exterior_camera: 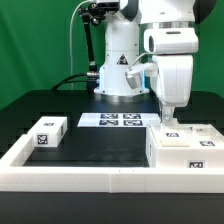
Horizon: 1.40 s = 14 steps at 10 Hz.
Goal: Assemble cabinet
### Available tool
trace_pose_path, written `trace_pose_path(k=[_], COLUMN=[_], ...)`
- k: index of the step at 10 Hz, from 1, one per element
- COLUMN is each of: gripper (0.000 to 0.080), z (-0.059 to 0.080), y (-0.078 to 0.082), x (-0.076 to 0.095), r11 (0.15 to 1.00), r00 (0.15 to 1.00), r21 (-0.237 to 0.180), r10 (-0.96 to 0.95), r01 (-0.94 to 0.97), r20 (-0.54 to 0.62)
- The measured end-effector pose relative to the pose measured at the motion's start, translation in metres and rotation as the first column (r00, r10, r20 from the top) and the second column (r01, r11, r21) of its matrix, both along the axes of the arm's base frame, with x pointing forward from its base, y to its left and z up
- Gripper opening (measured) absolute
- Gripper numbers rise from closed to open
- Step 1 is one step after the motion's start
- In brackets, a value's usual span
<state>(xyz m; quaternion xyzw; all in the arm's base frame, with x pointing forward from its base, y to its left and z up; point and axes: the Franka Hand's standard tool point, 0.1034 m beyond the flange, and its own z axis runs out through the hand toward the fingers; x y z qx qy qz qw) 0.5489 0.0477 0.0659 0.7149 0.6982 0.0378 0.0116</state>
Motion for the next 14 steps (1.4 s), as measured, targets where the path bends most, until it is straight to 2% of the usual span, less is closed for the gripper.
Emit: trace_pose_path(k=[3, 5, 6, 7, 8, 9, 10, 11, 14], gripper=[0.0070, 0.0071, 0.0170, 0.0305, 0.0486, 0.0622, 0.0622, 0.0758, 0.0797], z=[0.000, 0.000, -0.001, -0.001, -0.001, -0.001, -0.001, -0.001, -0.001], y=[0.004, 0.004, 0.004, 0.004, 0.004, 0.004, 0.004, 0.004, 0.003], x=[0.027, 0.027, 0.027, 0.027, 0.027, 0.027, 0.027, 0.027, 0.027], r11=[1.000, 1.000, 1.000, 1.000, 1.000, 1.000, 1.000, 1.000, 1.000], r00=[1.000, 1.000, 1.000, 1.000, 1.000, 1.000, 1.000, 1.000, 1.000], r21=[0.005, 0.001, 0.001, 0.001, 0.001, 0.001, 0.001, 0.001, 0.001], r10=[0.000, 0.002, 0.001, 0.000, 0.000, 0.000, 0.000, 0.000, 0.000], r01=[0.000, -0.002, 0.000, 0.000, 0.000, 0.000, 0.000, 0.000, 0.000], r20=[0.000, -0.017, -0.018, -0.018, -0.018, -0.018, -0.018, -0.018, -0.018])
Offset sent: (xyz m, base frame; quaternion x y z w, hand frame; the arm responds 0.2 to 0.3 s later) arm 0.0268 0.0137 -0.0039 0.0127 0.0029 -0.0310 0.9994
